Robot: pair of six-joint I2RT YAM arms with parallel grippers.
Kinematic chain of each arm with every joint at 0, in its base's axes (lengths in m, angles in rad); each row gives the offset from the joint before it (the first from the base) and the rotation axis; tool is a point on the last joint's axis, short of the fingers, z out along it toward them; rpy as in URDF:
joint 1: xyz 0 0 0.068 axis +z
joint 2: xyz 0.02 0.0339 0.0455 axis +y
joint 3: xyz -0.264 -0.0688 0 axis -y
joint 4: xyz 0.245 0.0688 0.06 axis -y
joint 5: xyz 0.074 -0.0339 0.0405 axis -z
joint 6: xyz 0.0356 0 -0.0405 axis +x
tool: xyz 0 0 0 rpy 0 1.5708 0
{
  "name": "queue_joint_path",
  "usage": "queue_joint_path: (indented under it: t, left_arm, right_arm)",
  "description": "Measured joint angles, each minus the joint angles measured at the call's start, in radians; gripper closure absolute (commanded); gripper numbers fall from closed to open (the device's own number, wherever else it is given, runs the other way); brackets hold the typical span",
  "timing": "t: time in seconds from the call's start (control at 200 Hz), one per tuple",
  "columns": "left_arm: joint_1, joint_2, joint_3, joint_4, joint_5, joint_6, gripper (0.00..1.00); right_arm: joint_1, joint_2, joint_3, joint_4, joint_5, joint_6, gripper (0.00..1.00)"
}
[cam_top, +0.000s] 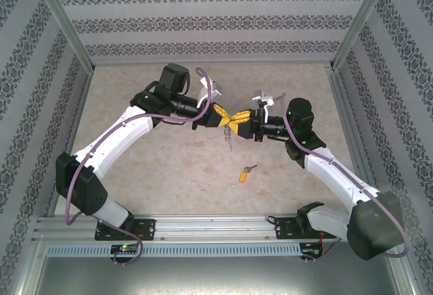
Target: Put the keys on the keyring
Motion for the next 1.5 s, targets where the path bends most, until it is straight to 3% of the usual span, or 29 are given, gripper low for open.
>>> queue_joint_path:
  t: [0.085, 0.19, 0.28, 0.35, 0.41, 0.54, 0.949, 1.199, 1.499]
  left_arm:
    - [0.0, 0.001, 0.0, 0.005, -0.001, 0.0, 1.0]
    - [0.003, 0.005, 0.0, 0.015, -0.004, 0.0, 1.0]
    - [0.003, 0.006, 0.0, 0.019, -0.006, -0.002, 1.0]
    - [0.003, 0.006, -0.002, 0.031, -0.016, -0.018, 0.77]
    - [0.002, 0.003, -0.019, 0.078, -0.043, -0.05, 0.63]
    - [0.01, -0.028, -0.099, 0.22, -0.11, -0.156, 0.53]
    - [0.036, -0.154, -0.294, 0.658, -0.192, -0.449, 0.53]
    - [0.036, -0.126, -0.381, 0.861, -0.135, -0.568, 0.6]
    - [0.036, -0.078, -0.427, 1.041, -0.082, -0.684, 0.62]
  right_arm:
    - [0.0, 0.005, 0.005, 0.006, -0.003, -0.001, 0.81]
    - [0.0, 0.009, 0.008, 0.008, -0.017, -0.01, 1.0]
    - [0.0, 0.014, 0.011, 0.01, -0.02, -0.01, 1.0]
    - [-0.002, 0.016, 0.011, 0.011, -0.018, -0.015, 1.0]
    - [-0.003, 0.018, 0.011, 0.018, -0.013, -0.015, 1.0]
    - [-0.022, 0.023, 0.008, 0.034, -0.007, -0.011, 1.0]
    - [-0.055, 0.024, -0.019, 0.139, 0.039, 0.045, 1.0]
    - [-0.057, 0.024, -0.024, 0.212, 0.055, 0.096, 1.0]
    - [-0.062, 0.024, -0.029, 0.261, 0.076, 0.132, 1.0]
